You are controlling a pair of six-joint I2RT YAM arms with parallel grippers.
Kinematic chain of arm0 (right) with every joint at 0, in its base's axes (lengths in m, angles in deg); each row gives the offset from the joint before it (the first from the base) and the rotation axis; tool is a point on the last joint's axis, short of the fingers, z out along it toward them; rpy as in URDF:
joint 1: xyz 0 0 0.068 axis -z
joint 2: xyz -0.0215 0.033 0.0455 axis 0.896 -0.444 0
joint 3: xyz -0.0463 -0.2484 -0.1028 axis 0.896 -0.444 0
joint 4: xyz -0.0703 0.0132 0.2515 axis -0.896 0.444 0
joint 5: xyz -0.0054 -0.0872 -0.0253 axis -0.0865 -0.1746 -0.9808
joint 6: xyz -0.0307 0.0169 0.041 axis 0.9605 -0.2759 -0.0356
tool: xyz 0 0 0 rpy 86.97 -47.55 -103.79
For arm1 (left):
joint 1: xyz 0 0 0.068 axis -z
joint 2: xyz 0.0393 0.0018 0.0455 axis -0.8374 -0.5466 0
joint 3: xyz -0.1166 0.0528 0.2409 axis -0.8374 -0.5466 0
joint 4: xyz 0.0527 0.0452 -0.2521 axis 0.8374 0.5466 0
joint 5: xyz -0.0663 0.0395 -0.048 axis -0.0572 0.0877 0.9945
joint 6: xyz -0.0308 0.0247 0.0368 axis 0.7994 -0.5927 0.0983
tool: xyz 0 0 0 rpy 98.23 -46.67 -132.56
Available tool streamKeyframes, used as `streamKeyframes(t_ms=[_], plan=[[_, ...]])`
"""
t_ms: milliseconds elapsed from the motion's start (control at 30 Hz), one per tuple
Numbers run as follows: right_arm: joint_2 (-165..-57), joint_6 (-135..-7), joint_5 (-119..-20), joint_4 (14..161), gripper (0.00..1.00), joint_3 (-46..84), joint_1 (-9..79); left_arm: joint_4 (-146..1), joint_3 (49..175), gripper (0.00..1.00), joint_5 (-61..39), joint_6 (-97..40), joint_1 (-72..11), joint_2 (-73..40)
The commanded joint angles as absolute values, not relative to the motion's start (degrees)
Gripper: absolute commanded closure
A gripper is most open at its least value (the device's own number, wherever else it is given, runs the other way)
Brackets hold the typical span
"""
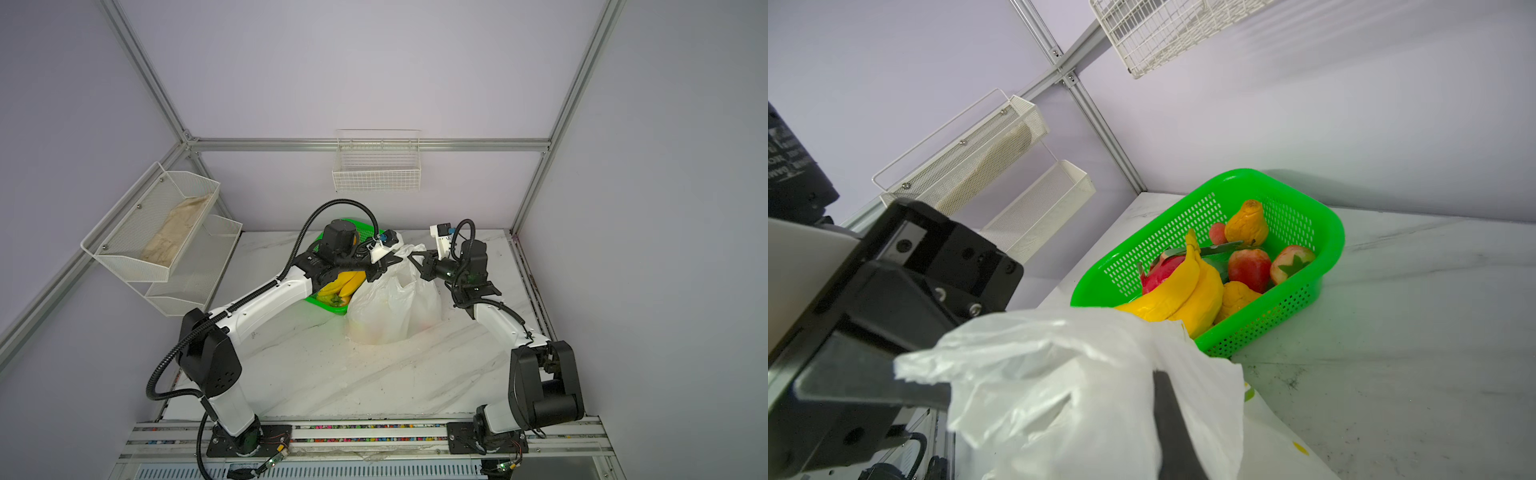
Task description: Place the fake fruits into the plastic bag and tie a complex knot
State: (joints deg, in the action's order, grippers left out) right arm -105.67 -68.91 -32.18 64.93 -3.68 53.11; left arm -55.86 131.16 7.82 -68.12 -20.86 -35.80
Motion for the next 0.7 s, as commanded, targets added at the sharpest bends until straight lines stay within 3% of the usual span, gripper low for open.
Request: streamKeyframes(t_ms=[0, 233, 667], plan=[[-103.7, -62.6, -33.8, 68.5, 0.87, -3.1, 53.3, -59.8, 130.0, 1.00, 7.0, -64.3, -21.4, -33.1], [-104.1, -63.3, -32.2, 66.5, 0.79, -3.7, 53.3, -60.2, 131.1, 1.00, 11.3, -62.6, -21.6, -32.8], [-104.4, -63.9, -34.0, 68.9, 0.67, -3.5, 53.4, -61.2, 128.5, 1.00, 10.1, -63.1, -21.7, -30.0]])
